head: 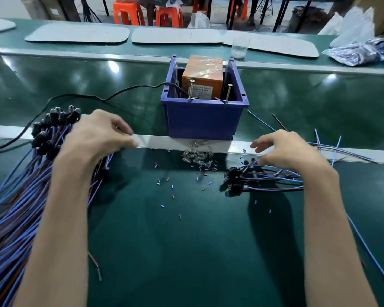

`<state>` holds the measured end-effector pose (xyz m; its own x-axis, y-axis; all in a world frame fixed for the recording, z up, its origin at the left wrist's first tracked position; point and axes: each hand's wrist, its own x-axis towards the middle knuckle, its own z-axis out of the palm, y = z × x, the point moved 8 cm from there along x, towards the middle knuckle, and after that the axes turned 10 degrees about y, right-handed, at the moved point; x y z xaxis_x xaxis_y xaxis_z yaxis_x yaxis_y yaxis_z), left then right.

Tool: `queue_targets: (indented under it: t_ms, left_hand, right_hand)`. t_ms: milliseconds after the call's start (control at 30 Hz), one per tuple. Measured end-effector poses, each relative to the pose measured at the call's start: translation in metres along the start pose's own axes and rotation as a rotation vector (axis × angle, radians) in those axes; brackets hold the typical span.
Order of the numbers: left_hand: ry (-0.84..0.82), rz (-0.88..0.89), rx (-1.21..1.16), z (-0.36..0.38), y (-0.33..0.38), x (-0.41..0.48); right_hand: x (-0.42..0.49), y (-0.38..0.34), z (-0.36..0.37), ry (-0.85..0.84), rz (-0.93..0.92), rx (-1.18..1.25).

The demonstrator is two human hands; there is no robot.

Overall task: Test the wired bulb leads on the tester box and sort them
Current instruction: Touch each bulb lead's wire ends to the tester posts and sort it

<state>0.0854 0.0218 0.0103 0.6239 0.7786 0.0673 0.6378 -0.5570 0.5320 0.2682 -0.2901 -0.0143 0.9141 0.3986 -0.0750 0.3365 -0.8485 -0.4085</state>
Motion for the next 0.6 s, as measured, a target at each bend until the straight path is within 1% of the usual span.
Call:
queue_targets:
  t_ms: [100, 233, 400, 600]
  left_hand:
    - [-0.077, -0.132, 0.221, -0.005, -0.023, -0.005]
    - [-0.104, -0.181, 0.392, 0.002, -0.028, -0.011]
    - [-0.189, -0.175, 0.419, 0.004, -0.034, -0.009]
    - [-0.237, -0.179, 0.416, 0.007, -0.044, -0.013]
  right_hand:
    - [-0.002, -0.002, -0.008, 0.035, -0.008, 0.032]
    - [-0.005, -0.012, -0.005, -0.025, -0.065, 0.053]
    - [-0.011, -0.021, 0.004, -0.136, -0.141, 0.044]
    - [-0.011, -0.028, 0.003, -0.124, -0.204, 0.088]
